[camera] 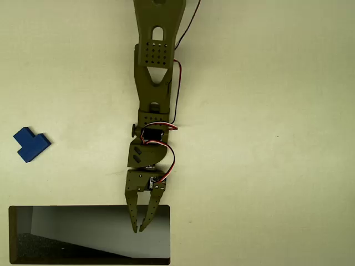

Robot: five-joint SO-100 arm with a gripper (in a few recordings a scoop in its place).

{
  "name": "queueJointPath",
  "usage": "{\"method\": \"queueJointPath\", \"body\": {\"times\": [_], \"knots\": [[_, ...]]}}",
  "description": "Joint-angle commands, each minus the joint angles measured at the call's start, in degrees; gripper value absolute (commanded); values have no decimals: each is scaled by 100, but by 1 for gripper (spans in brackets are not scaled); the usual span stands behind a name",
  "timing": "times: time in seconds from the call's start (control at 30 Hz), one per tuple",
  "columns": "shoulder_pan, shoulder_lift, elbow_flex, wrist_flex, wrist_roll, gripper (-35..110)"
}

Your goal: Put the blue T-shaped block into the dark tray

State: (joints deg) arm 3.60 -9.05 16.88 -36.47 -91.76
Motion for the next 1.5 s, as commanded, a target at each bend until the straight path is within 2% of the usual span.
{"method": "queueJointPath", "body": {"times": [0.0,1.2,1.33,1.47], "knots": [[79,9,35,-141,-70,0],[70,9,26,-141,-70,0],[53,9,-70,-158,264,0],[-88,9,-1028,501,686,0]]}}
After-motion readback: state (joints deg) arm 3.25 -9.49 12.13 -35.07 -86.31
